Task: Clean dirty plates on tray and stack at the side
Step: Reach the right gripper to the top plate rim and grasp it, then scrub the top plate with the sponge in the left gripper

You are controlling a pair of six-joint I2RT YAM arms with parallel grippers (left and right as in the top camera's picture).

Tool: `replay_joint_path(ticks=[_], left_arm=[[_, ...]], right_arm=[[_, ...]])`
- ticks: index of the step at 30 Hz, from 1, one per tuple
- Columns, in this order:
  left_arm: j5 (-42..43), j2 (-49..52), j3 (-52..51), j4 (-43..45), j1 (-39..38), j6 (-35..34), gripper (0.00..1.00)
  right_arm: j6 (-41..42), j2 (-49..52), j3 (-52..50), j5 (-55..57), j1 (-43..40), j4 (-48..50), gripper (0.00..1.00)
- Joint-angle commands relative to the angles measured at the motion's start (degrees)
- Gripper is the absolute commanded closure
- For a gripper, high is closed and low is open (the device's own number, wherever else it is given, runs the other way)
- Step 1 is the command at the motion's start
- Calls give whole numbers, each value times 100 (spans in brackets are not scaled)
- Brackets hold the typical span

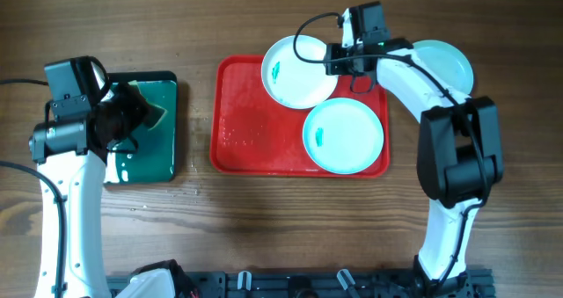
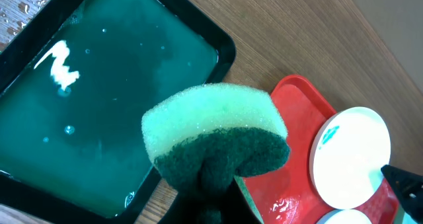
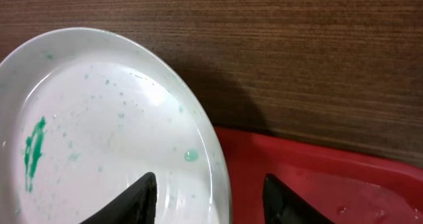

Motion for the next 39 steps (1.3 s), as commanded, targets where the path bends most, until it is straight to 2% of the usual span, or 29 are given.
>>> replay_joint_path(ticks=[1, 3, 6, 9, 12, 14, 21, 23, 26, 32, 35, 39], left_arm=[[70, 31, 79, 37, 24, -55, 96], [70, 31, 79, 35, 24, -55, 96], [70, 31, 79, 33, 24, -52, 96], [70, 31, 79, 13, 24, -52, 96], [68, 31, 76, -48, 24, -50, 96], [68, 31, 74, -44, 24, -52, 96], [68, 31, 74, -42, 24, -50, 96], [68, 31, 74, -42, 24, -52, 96], [68, 31, 74, -42, 24, -50, 96], [387, 33, 74, 20, 24, -48, 96], [710, 44, 74, 118, -9, 81, 96], [715, 114, 74, 192, -284, 83, 96]], right_arm=[[-13, 160, 59, 195, 33, 127, 51], [-11, 160, 59, 195, 33, 136, 51], [7, 181, 59, 192, 35, 153, 60], [-9, 334, 59, 195, 33, 153, 60], [-4, 492, 59, 170, 39, 122, 64], [11, 490, 59, 140, 85, 109, 71], [7, 479, 72, -295, 247, 107, 79], [7, 479, 76, -426, 286, 107, 83], [31, 479, 76, -562, 363, 31, 95], [57, 407, 76, -1344, 509, -122, 96], [138, 315, 76, -1338, 608, -385, 96], [-7, 251, 76, -1338, 678, -887, 96]])
